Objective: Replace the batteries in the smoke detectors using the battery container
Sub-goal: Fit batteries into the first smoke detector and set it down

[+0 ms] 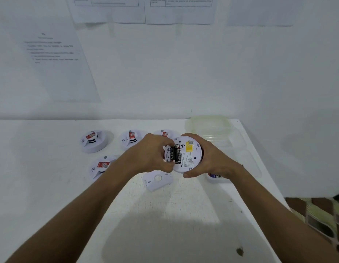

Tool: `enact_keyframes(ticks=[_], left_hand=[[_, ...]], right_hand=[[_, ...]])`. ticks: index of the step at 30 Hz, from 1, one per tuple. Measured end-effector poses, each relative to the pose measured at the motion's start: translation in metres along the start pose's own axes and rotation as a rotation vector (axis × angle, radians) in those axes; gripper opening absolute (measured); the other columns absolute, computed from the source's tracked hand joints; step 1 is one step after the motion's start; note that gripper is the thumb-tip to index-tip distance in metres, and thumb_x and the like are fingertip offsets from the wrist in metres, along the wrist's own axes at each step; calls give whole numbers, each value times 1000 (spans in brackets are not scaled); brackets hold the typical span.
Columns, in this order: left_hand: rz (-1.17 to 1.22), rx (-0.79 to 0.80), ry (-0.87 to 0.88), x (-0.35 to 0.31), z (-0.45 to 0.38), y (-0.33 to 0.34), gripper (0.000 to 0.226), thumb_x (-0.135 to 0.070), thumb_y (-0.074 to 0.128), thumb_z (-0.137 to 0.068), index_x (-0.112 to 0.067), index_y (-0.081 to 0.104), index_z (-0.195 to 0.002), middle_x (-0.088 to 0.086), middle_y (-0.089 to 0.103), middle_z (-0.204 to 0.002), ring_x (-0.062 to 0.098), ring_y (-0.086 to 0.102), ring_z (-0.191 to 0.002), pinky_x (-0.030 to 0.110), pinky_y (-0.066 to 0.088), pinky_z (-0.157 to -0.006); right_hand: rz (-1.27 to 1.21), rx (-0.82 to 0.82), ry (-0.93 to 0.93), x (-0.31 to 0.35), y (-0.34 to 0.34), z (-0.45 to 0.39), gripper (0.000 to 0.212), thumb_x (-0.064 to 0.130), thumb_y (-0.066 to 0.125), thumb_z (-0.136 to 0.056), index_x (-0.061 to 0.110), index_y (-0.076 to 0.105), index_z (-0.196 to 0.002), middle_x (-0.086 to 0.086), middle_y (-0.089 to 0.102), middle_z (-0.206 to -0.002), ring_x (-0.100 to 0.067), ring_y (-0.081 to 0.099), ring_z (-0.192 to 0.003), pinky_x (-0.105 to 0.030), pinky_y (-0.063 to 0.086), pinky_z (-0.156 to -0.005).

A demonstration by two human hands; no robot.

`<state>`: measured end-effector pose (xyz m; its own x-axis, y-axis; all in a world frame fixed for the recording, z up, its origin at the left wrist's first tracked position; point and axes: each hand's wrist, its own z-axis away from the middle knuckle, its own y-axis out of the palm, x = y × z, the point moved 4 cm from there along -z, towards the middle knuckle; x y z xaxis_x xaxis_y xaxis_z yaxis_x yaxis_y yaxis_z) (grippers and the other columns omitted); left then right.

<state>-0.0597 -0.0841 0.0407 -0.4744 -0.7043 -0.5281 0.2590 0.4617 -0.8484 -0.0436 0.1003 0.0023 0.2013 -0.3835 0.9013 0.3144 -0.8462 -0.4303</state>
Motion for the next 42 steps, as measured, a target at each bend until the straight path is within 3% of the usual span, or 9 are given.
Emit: enact_keyframes(ticks=[5, 9, 18, 24, 31, 34, 36, 39, 42], left_hand=[[-75, 33, 24, -4, -3, 0, 58, -32, 82, -67, -17, 64, -120, -1, 69, -106, 10, 62, -75, 33, 60, -68], [-120, 70, 22, -4, -5, 2, 51, -34, 82, -66, -17, 65, -112, 0, 69, -102, 8, 60, -73, 28, 58, -70], [-231, 115, 36, -16, -20, 5, 31, -31, 80, -67, -16, 64, -89, -2, 62, -84, 5, 49, -61, 19, 44, -54], [-369, 130, 116, -35, -33, 16, 26, -32, 71, -77, -16, 51, -83, -7, 51, -69, 17, 52, -69, 22, 36, -51], [-329, 1, 148, -51, -44, 30, 47, -31, 60, -85, -22, 51, -130, -1, 66, -106, 16, 60, -83, 35, 54, -71], [-392, -146, 307, -63, -51, 37, 41, -30, 44, -88, -24, 60, -125, 1, 68, -96, 18, 56, -64, 28, 46, -50], [-447, -188, 310, -67, -54, 43, 42, -36, 38, -86, -27, 65, -117, 4, 66, -99, 22, 58, -57, 25, 41, -43], [-338, -203, 196, -73, -63, 50, 42, -49, 40, -89, -33, 66, -117, 1, 59, -111, 17, 59, -62, 29, 51, -54], [-107, -182, 95, -83, -75, 49, 36, -50, 59, -88, -32, 67, -118, -5, 54, -98, 10, 57, -72, 25, 48, -66]], right_hand=[[-49, -15, 15, -3, 3, 3, 95, -3, 91, -56, 21, 46, -136, 4, 61, -124, -13, 59, -113, -27, 54, -90], [-70, -38, 30, -5, 7, 5, 93, -4, 90, -56, 20, 46, -135, 4, 62, -122, -10, 60, -111, -22, 53, -86], [-46, -94, 18, -5, -5, 9, 90, -2, 91, -54, 26, 50, -130, 9, 63, -117, -6, 61, -106, -19, 53, -83], [-2, -91, -2, -9, -29, 13, 90, -1, 92, -54, 24, 52, -130, 7, 63, -120, -8, 61, -107, -20, 53, -87], [-57, -79, -20, -19, -63, 18, 88, -5, 90, -56, 24, 53, -130, 7, 64, -119, -15, 61, -110, -28, 55, -89], [-78, -89, -19, -24, -80, 17, 88, -5, 90, -56, 25, 53, -130, 5, 64, -119, -17, 62, -109, -34, 57, -89], [-88, -99, -11, -28, -92, 18, 87, -5, 90, -55, 26, 53, -129, 5, 63, -118, -14, 62, -107, -32, 57, -87], [-91, -101, -11, -35, -106, 19, 86, -5, 90, -56, 24, 53, -128, 4, 63, -117, -15, 62, -107, -34, 58, -86], [-102, -90, -17, -40, -119, 21, 86, -6, 89, -55, 23, 54, -128, 3, 63, -117, -17, 62, -107, -37, 59, -85]])
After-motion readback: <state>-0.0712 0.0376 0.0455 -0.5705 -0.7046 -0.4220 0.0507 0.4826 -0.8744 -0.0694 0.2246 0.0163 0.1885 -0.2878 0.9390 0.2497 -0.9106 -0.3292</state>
